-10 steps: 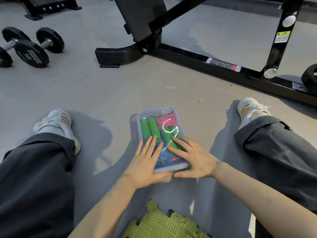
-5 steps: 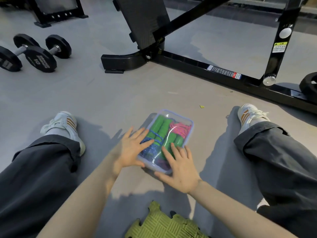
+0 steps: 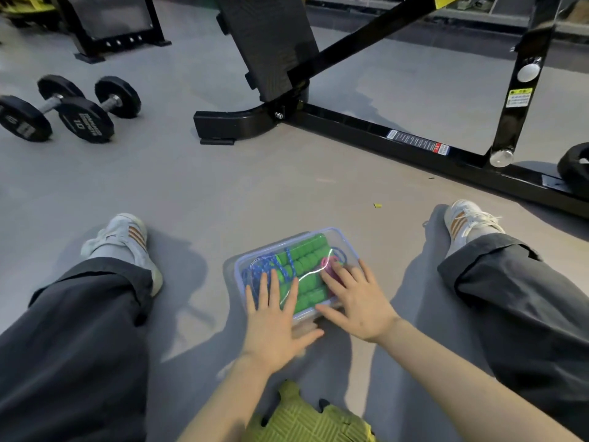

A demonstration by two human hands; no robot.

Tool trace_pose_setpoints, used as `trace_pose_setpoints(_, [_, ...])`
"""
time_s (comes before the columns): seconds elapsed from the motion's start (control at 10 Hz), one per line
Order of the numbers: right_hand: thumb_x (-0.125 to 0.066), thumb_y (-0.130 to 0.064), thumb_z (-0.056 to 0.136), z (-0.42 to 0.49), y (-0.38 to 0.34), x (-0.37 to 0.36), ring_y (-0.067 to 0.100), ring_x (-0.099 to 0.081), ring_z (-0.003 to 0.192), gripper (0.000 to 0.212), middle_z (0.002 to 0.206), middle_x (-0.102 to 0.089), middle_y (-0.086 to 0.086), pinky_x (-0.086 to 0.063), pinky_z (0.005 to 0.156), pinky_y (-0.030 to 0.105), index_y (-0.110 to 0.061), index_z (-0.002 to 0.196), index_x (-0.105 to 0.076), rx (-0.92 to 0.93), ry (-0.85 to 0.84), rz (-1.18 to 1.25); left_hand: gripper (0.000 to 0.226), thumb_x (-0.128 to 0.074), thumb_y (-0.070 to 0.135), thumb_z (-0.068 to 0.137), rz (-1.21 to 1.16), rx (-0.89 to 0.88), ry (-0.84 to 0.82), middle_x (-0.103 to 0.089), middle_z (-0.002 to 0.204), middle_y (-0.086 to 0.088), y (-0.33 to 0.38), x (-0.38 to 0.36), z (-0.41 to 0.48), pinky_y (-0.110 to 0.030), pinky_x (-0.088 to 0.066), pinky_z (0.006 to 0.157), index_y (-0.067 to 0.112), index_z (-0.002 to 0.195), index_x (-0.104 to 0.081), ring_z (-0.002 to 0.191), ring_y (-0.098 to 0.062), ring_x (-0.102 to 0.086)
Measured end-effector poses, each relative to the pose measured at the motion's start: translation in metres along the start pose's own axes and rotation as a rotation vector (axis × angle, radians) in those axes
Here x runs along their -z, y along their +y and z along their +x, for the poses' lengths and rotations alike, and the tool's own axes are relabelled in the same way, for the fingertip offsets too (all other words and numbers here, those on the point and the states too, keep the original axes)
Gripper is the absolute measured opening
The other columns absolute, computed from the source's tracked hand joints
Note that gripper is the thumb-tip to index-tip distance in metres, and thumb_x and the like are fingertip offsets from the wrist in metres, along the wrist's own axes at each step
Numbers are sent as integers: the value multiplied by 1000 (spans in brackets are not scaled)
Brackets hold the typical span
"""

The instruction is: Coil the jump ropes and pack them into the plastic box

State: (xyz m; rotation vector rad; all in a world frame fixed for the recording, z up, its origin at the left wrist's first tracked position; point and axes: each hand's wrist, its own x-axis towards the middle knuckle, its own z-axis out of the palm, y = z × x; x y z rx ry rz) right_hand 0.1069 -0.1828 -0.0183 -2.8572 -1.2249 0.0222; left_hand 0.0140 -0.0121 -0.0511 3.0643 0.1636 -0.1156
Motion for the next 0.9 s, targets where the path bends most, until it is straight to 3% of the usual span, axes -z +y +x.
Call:
trace_pose_setpoints(0.1, [-26, -65, 89, -9, -4, -10, 26, -53, 95, 71, 113, -60, 8, -25, 102, 41, -13, 127, -56, 0, 73, 25, 80, -27, 71, 80, 43, -108, -11, -47, 139, -25, -19, 1, 7, -60, -31, 104, 18, 140, -37, 128, -41, -45])
trace_pose_setpoints(0.2, [-42, -66, 83, -6, 6, -17, 27, -48, 100, 69, 110, -58, 9, -30, 100, 41, -13, 125, -55, 68, 150, 38, 75, -29, 65, 80, 74, -161, -75, -50, 138, -22, -37, 4, 19, -59, -43, 96, 19, 140, -34, 127, -38, -48])
trace_pose_setpoints(0.3, [-44, -67, 79, 0, 14, -30, 36, -41, 126, 77, 136, -48, 18, -26, 108, 47, -16, 137, -41, 87, 97, -1, 82, -28, 65, 79, 128, -182, -136, -51, 137, -20, -42, 9, 25, -58, -47, 94, 10, 139, -39, 129, -35, -45])
trace_pose_setpoints(0.4, [-41, -61, 80, 7, 20, -34, 37, -38, 130, 75, 140, -45, 20, -25, 109, 44, -17, 140, -35, 61, 82, -56, 87, -25, 63, 79, 121, -147, -137, -53, 136, -20, -37, 12, 31, -59, -47, 93, 1, 132, -53, 126, -36, -50])
trace_pose_setpoints(0.5, [-37, -57, 80, 15, 19, -31, 40, -45, 126, 71, 136, -50, 21, -36, 104, 48, -15, 136, -37, 1, 57, -62, 85, -22, 62, 90, 163, -163, -80, -9, 158, -19, -26, 18, 43, -54, -13, 115, 2, 151, -16, 146, -35, -11])
trace_pose_setpoints(0.6, [-32, -59, 79, 20, 19, -27, 40, -53, 119, 70, 133, -53, 20, -44, 93, 53, -15, 135, -37, -67, -72, -43, 87, -29, 61, 95, 220, -115, -155, 20, 158, -10, -25, 24, 48, -48, 9, 116, 10, 151, 14, 145, -28, 17])
trace_pose_setpoints(0.7, [-23, -67, 74, 19, 17, -20, 40, -37, 134, 88, 148, -34, 19, -32, 107, 50, -15, 146, -25, -63, -139, -28, 90, -32, 63, 94, 217, -97, -166, 22, 158, -9, -24, 27, 45, -50, 9, 116, 13, 150, 17, 145, -26, 19])
trace_pose_setpoints(0.8, [6, -81, 58, 15, 19, -5, 28, 11, 145, 107, 156, 16, 9, 3, 117, 41, -25, 148, 11, -62, -222, -20, 96, -9, 77, 82, 262, -82, -177, 22, 157, -11, -21, 34, 37, -50, 13, 114, 15, 150, 19, 145, -26, 20])
trace_pose_setpoints(0.9, [35, -85, 37, 10, 14, 9, 24, 16, 144, 126, 156, 21, 7, 6, 116, 41, -27, 148, 14, -111, -257, -9, 94, 1, 75, 79, 256, -104, -181, 23, 156, -10, -15, 45, 22, -49, 15, 113, 17, 150, 17, 145, -25, 19])
